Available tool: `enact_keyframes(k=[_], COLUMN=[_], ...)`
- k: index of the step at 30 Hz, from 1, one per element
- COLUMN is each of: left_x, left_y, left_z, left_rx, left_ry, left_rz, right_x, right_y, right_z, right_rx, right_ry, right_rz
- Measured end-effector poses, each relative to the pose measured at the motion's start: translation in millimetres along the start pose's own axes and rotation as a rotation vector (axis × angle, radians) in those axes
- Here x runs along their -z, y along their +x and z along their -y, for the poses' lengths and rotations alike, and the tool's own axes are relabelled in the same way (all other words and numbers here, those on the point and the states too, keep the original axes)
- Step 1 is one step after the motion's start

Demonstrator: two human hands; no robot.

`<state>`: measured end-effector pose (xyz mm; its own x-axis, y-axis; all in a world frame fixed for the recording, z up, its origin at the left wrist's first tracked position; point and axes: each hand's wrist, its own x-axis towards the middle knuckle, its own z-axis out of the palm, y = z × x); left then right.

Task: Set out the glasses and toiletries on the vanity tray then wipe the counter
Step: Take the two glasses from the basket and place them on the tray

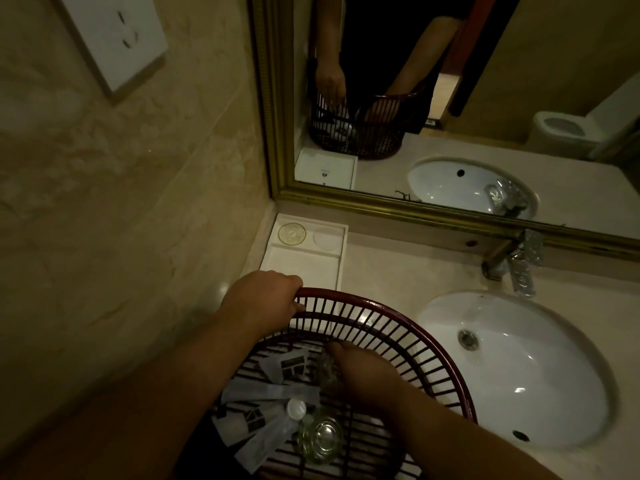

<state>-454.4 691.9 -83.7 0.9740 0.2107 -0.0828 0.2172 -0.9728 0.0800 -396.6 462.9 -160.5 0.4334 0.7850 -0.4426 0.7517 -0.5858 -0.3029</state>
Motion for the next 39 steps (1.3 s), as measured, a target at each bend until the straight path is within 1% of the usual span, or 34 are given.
enact_keyframes(k=[3, 6, 13, 16, 18, 21, 25, 27, 28, 30, 32, 36, 39], left_x=[1, 3, 6, 4, 2, 2, 6, 9, 10, 12, 12, 7, 3], left_y=[-1, -1, 2, 3, 3, 2, 3, 4, 4, 3, 2, 0, 0], left_z=[-1, -1, -2, -1, 0, 0, -1, -3, -3, -4, -4, -2, -2], left_rx=[-0.001, 0.003, 0.014, 0.014, 0.010, 0.014, 0.033, 0.047, 0.050, 0.045, 0.027, 0.038, 0.019], left_ry=[-0.019, -0.012, -0.015, -0.011, -0.010, -0.016, -0.021, -0.029, -0.030, -0.029, -0.029, -0.055, -0.052], left_rz=[0.006, 0.011, 0.031, 0.020, 0.012, 0.011, 0.035, 0.064, 0.071, 0.069, 0.054, 0.005, -0.001], right_x=[3, 8, 46, 70, 85, 104, 119, 121, 121, 122, 130, 170, 203], right_y=[-3, -8, -29, -46, -56, -68, -79, -80, -78, -72, -63, -39, -6], right_z=[5, 10, 15, 19, 23, 22, 25, 30, 32, 34, 34, 23, 13], right_rx=[0.026, -0.010, -0.161, -0.193, -0.201, -0.179, -0.102, -0.061, -0.038, 0.003, 0.041, 0.078, 0.044], right_ry=[0.026, 0.119, 0.589, 0.731, 0.869, 1.203, 1.679, 1.834, 1.886, 1.926, 1.895, 1.707, 1.525], right_rz=[-0.073, -0.121, -0.126, -0.152, -0.151, -0.093, 0.089, 0.163, 0.172, 0.132, 0.071, -0.087, -0.236])
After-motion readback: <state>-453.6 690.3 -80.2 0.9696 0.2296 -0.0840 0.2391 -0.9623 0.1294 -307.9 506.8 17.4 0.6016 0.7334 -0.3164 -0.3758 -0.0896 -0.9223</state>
